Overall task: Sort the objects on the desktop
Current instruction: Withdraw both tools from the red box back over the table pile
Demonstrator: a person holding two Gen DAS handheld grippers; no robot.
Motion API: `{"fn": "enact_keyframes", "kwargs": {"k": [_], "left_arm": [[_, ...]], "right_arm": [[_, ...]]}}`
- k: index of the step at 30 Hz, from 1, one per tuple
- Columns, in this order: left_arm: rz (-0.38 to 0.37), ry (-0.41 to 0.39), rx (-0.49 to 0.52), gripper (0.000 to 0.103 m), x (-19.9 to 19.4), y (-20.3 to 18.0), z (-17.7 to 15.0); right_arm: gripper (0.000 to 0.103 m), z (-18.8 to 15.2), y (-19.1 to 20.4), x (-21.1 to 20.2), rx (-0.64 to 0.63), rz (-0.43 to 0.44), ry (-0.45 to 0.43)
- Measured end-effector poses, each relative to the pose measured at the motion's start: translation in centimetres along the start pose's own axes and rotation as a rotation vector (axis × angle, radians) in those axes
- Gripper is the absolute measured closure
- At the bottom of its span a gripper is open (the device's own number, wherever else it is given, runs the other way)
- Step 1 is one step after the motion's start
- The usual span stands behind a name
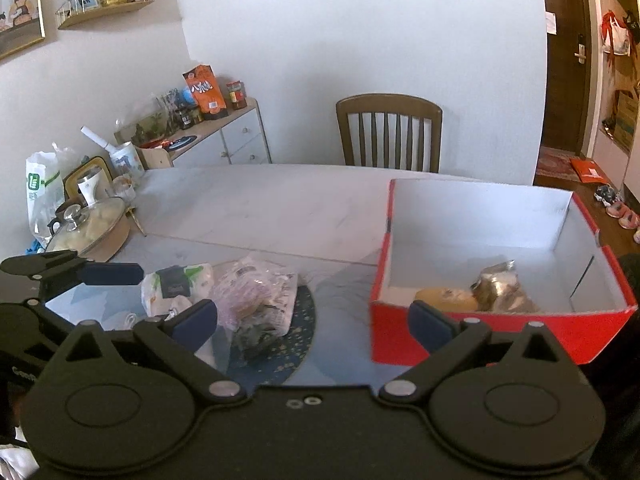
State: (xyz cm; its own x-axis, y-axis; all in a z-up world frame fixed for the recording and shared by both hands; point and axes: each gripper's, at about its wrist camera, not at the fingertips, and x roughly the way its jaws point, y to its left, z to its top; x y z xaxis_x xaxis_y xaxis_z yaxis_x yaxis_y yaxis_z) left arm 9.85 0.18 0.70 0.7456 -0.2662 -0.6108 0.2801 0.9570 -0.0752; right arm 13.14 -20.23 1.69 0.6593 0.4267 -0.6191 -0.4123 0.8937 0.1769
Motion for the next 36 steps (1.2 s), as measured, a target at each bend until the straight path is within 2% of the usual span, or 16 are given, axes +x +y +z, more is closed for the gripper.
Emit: {"fn": "enact_keyframes", "kwargs": {"k": [10,15,25,33,36], "left_arm": [[0.015,0.026,-0.052,0.0,-0.8,5.3,-3.6],[0.039,0.036,-0.109,0.0,-0.9,8.3,-6.1],[0.112,0.068,0.022,0.0,-0.2,10.8,-9.1],[0.11,0.106,0.024,0.0,0.8,12.0,-10.6],[0.106,0.125,-0.002,0.0,1.0,12.5,-10.9]], "right_arm": [[0.001,-1.4,3.9,3.3,-0.02,-0.055,0.042],[0.001,-2.1,5.5,5.5,-0.04,-0.075,0.063],[0.005,-3.0,7.5,9.6,-0.065,-0.102,0.099],[0.008,-3.4,8.1,12.1,-0.08,-0.13,0.132],[0.013,-3.6,8.2,12.9,-0.089,-0.133,0.144]]}}
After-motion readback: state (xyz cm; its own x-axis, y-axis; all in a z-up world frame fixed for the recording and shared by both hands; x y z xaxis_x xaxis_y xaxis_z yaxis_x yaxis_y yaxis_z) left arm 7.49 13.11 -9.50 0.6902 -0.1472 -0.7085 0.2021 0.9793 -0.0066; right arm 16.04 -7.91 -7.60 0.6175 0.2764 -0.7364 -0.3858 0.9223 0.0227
